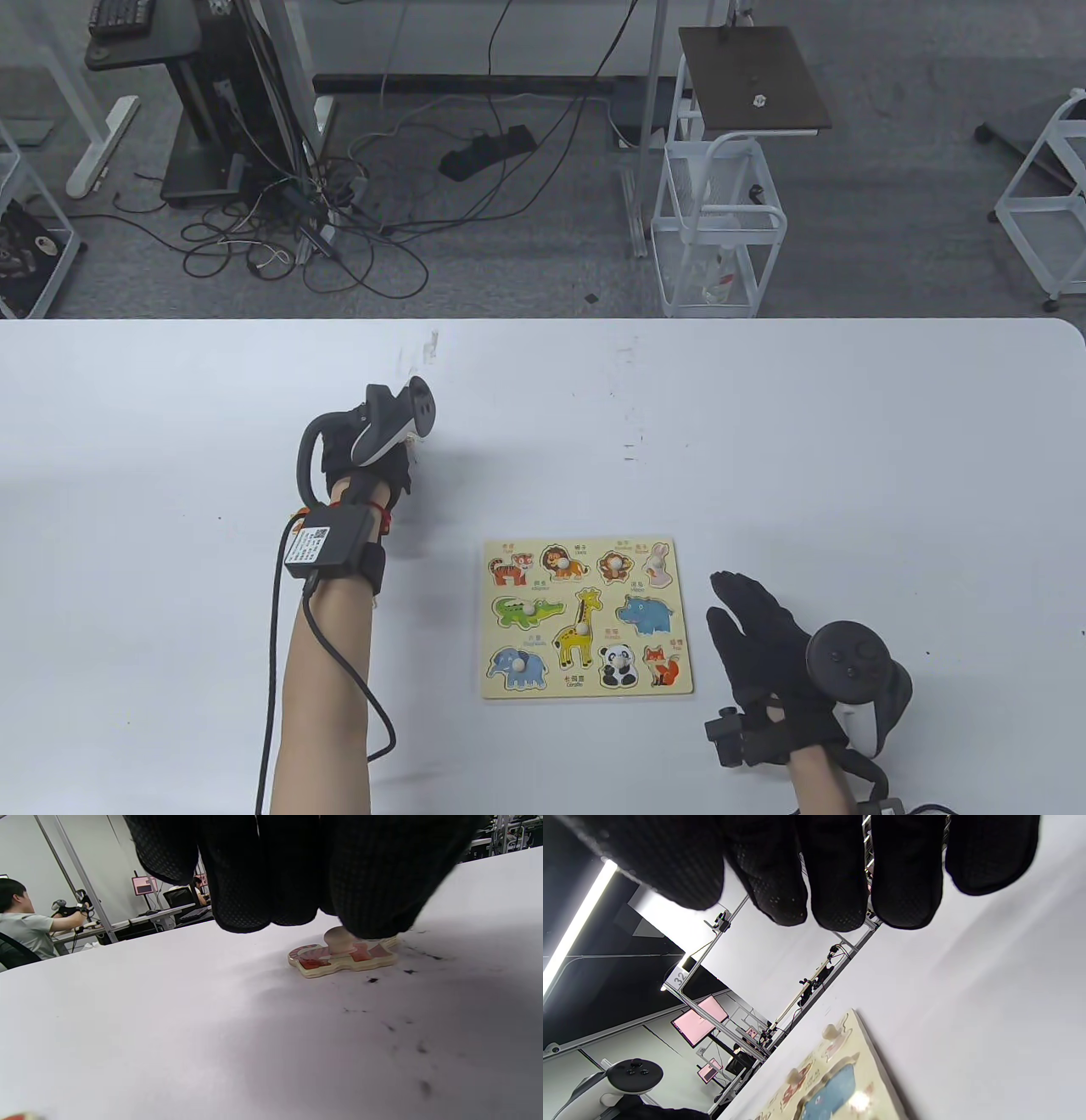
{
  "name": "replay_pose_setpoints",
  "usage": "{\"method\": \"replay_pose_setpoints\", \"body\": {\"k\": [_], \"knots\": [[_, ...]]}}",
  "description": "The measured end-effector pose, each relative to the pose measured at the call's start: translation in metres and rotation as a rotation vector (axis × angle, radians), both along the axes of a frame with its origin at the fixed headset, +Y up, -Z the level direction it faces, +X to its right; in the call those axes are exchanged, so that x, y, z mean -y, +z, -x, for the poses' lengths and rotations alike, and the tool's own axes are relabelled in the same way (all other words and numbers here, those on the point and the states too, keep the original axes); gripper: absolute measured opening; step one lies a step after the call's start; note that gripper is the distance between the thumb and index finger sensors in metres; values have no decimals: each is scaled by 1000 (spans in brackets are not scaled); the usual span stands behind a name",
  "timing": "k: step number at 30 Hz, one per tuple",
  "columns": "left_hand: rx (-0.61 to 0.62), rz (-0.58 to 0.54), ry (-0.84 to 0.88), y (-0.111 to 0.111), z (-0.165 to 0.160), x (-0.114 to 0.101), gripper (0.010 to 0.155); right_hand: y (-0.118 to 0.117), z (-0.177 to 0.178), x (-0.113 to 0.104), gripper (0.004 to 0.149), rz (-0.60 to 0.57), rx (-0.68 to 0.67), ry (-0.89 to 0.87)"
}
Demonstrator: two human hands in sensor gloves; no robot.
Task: Fit puzzle pieces into frame
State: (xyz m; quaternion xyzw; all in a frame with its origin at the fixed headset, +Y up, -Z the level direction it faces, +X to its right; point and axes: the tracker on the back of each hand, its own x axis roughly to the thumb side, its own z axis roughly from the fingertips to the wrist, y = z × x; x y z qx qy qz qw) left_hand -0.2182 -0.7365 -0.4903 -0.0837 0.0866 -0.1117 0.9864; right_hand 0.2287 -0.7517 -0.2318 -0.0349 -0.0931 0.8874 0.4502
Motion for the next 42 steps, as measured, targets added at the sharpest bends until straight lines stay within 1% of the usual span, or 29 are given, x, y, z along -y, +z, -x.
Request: {"method": "replay_pose_setpoints", "body": {"k": [5, 10, 15, 20, 23, 28, 32, 34, 38, 42], "knots": [[19, 22, -37, -6, -7, 6, 51, 0, 0, -1, 59, -15, 9, -2], [42, -1, -111, -7, -11, 8, 48, 1, -1, -1, 58, -20, 12, -6], [50, 0, -99, -5, -11, 7, 45, 1, 0, -1, 58, -17, 7, 6], [85, -37, -93, -1, -11, 8, 45, 1, 0, -1, 58, -17, 9, 4], [78, -38, -73, 4, -11, 1, 45, 1, 1, 0, 58, -15, 0, 16], [118, -66, -100, 21, -14, -25, 44, 2, 3, 0, 58, -20, -13, 15], [143, -77, -79, 40, -19, -49, 44, 3, 4, -2, 59, -25, -20, 10], [177, -75, -87, 54, -27, -62, 44, 4, 4, -1, 58, -24, -21, 0], [234, -83, -84, 79, -44, -78, 44, 6, 6, -1, 58, -27, -30, -11], [316, -82, -107, 106, -65, -85, 45, 9, 8, -3, 58, -38, -40, -16]]}}
